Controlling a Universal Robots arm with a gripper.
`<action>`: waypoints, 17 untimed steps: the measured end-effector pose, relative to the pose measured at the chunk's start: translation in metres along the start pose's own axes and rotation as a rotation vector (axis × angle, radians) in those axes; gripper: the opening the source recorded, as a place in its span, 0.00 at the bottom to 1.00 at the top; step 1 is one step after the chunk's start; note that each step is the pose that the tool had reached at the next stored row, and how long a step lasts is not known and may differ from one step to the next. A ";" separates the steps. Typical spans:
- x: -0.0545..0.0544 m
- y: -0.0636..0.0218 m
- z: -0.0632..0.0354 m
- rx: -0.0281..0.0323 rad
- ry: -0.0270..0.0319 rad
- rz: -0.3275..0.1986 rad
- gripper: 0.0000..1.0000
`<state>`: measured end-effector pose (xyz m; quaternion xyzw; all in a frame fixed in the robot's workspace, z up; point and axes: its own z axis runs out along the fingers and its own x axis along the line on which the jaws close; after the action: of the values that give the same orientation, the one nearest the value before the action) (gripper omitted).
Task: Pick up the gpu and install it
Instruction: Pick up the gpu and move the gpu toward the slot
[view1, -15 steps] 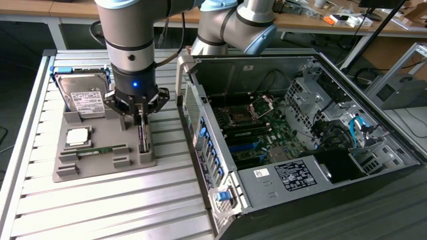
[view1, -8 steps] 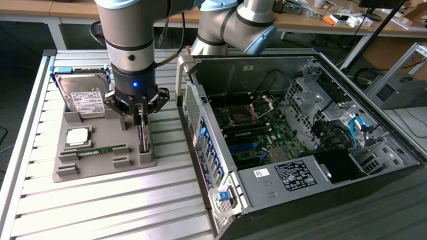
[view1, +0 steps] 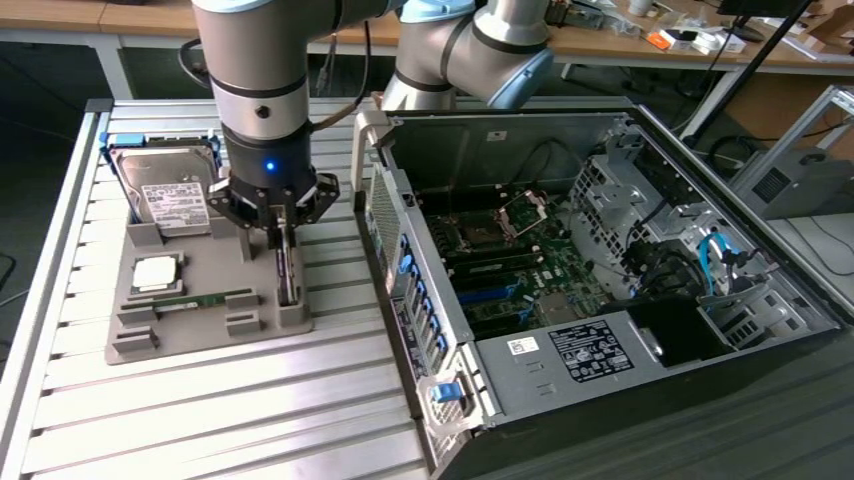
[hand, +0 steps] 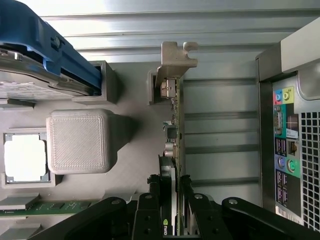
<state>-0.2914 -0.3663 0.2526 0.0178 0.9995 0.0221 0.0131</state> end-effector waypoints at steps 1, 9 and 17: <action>0.000 0.0001 -0.0012 0.0000 0.0001 0.000 0.27; 0.000 0.0009 -0.0115 0.0000 0.0000 0.000 0.27; 0.000 0.0015 -0.0210 0.0000 0.0000 0.000 0.27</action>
<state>-0.2915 -0.3657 0.2736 0.0179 0.9995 0.0221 0.0131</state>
